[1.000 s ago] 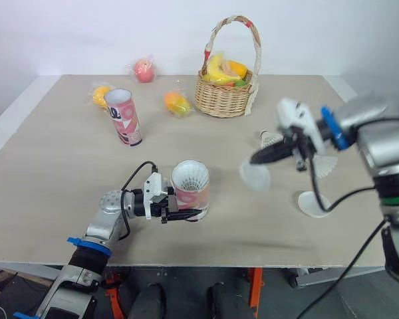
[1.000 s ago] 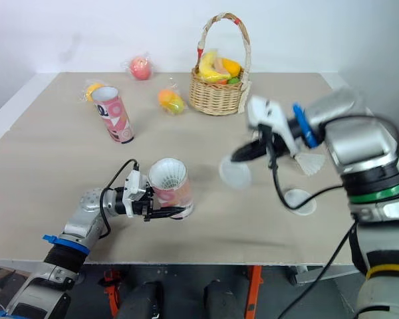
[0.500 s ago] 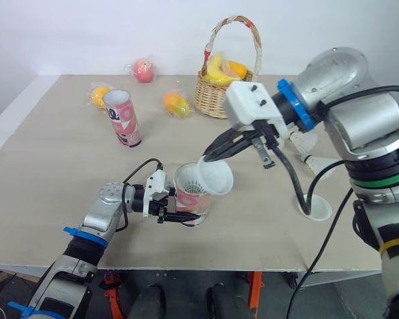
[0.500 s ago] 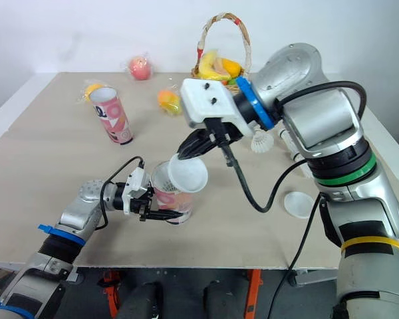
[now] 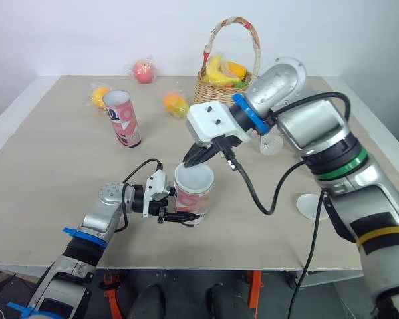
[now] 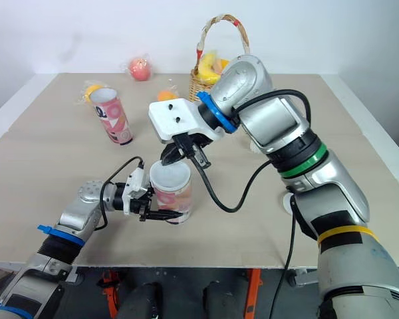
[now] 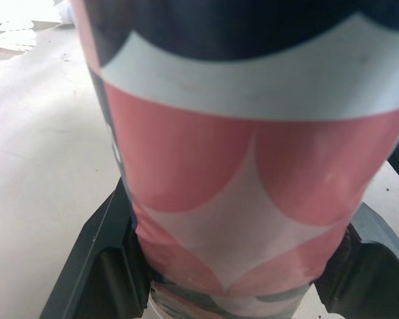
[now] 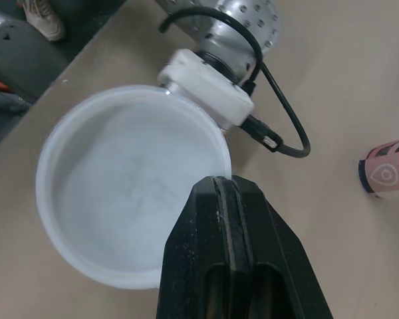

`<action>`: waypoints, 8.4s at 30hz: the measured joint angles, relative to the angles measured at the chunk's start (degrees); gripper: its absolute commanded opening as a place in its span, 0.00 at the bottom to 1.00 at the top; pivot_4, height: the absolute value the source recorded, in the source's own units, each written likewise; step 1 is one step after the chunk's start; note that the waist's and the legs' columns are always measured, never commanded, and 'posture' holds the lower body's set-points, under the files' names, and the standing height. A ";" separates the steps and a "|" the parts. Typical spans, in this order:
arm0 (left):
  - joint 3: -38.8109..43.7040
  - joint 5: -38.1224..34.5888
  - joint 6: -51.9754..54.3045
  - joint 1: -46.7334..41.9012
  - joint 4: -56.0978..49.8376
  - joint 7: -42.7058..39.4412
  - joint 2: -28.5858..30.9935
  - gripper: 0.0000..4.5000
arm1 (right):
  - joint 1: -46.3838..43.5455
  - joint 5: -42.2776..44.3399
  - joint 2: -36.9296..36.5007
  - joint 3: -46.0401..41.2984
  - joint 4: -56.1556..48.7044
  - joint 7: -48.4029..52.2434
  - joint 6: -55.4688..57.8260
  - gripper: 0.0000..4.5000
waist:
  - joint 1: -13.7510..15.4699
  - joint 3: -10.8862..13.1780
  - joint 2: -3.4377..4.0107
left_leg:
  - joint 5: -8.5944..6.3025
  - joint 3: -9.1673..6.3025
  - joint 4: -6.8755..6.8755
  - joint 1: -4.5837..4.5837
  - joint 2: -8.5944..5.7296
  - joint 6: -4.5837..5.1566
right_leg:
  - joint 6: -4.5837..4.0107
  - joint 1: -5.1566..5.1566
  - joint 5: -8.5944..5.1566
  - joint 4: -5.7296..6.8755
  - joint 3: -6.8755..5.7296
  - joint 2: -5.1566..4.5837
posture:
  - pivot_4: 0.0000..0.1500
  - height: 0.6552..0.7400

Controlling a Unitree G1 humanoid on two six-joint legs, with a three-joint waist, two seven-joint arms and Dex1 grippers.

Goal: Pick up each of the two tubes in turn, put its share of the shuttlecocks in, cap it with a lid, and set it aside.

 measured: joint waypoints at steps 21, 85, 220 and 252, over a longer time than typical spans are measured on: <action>0.08 -0.07 1.56 2.71 -3.79 2.83 1.02 0.60 | -0.50 -3.21 -2.43 3.15 -0.73 0.10 -14.37 0.01 | 0.02 -0.38 -0.01 | -0.12 -0.01 -0.11 0.14 0.29 -0.02 | -0.32 0.03 -0.12 0.00 -0.04 0.30 | 1.00 1.00; 1.93 -0.68 3.44 5.59 -5.74 2.44 2.35 0.60 | 3.20 9.50 0.47 4.67 1.74 0.32 -0.72 0.01 | -0.11 -1.20 0.00 | -0.68 0.04 -0.55 1.10 1.05 -0.27 | -0.75 0.64 -0.92 -0.01 -0.05 1.05 | 1.00 1.00; 6.21 -6.25 10.53 -18.12 2.62 14.13 -9.61 1.00 | 33.70 10.54 -15.07 -55.72 33.42 -62.10 -4.87 0.71 | 0.71 0.39 -0.39 | -1.43 0.56 0.58 -0.03 0.76 -0.46 | -0.42 -0.17 -0.69 0.01 0.74 0.90 | 1.00 1.00; 6.61 -2.15 8.81 -17.55 3.94 17.92 -13.60 1.00 | 43.51 9.68 -19.63 -56.69 46.41 -53.07 -7.50 0.99 | 0.11 0.34 -0.24 | -1.33 0.67 0.60 0.08 0.65 -0.62 | -0.10 -0.02 -0.61 -0.01 0.88 0.80 | 1.00 1.00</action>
